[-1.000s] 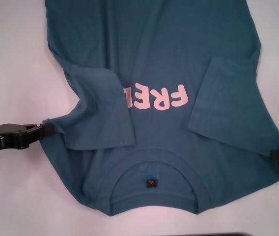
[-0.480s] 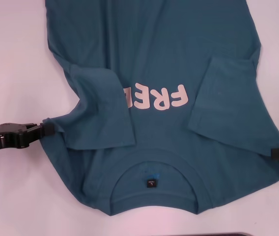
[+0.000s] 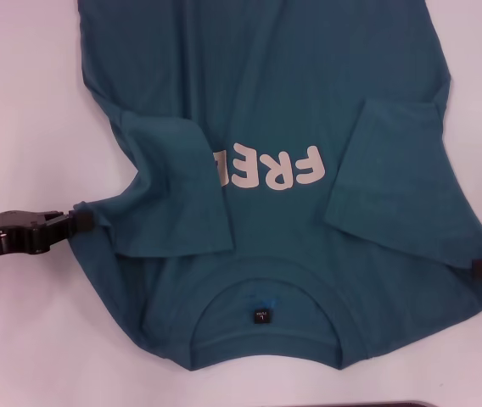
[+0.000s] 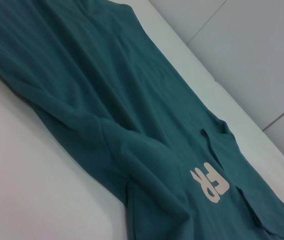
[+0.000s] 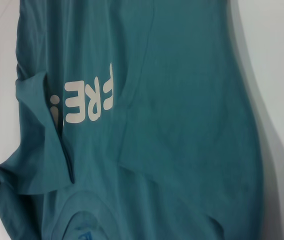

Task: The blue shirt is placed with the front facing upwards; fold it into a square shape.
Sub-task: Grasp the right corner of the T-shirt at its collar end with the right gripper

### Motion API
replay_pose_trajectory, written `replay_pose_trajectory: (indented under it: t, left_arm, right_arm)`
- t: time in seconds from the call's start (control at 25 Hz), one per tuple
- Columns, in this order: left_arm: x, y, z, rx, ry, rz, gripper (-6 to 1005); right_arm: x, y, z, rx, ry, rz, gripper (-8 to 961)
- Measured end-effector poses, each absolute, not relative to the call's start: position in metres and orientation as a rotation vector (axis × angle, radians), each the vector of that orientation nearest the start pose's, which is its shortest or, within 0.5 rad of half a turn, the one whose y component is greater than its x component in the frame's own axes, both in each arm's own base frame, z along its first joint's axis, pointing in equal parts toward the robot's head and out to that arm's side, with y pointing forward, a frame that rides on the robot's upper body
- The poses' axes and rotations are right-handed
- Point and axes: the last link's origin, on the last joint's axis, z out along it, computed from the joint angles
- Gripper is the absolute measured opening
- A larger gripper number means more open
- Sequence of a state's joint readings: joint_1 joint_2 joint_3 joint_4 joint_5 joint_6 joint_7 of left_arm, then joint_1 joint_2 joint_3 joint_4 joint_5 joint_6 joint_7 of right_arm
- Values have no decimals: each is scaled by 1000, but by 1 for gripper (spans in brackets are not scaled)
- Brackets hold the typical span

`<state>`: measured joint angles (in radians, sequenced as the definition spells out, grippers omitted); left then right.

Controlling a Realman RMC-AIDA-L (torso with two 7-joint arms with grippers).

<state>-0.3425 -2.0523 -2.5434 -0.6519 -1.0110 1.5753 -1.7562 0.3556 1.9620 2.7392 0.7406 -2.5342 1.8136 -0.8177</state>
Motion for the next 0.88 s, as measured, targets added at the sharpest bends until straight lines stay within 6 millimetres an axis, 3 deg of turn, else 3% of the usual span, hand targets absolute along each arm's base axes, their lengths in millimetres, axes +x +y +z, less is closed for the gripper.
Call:
replay_pose_trajectory:
  t: [0.04,0.24,0.36,0.56,0.88]
  left_arm:
    - [-339,268,11,-2465,-1416,-629,4]
    - [-338,269,12,-2467,-1411,-627,3]
    - [-338,270,12,-2467,-1410,-627,3]
    - [-338,271,12,-2461,-1412,-622,4]
    - [-338,271,12,-2460,-1412,-622,4]
  right_arm:
    - [371,230,64,-2094,2221,314,899]
    - [371,231,64,-2091,2224,298,703]
    - [371,232,64,-2089,2224,291,447]
    - [373,232,63,-2075,2234,255,204]
    - [373,233,66,-2082,2201,254,82]
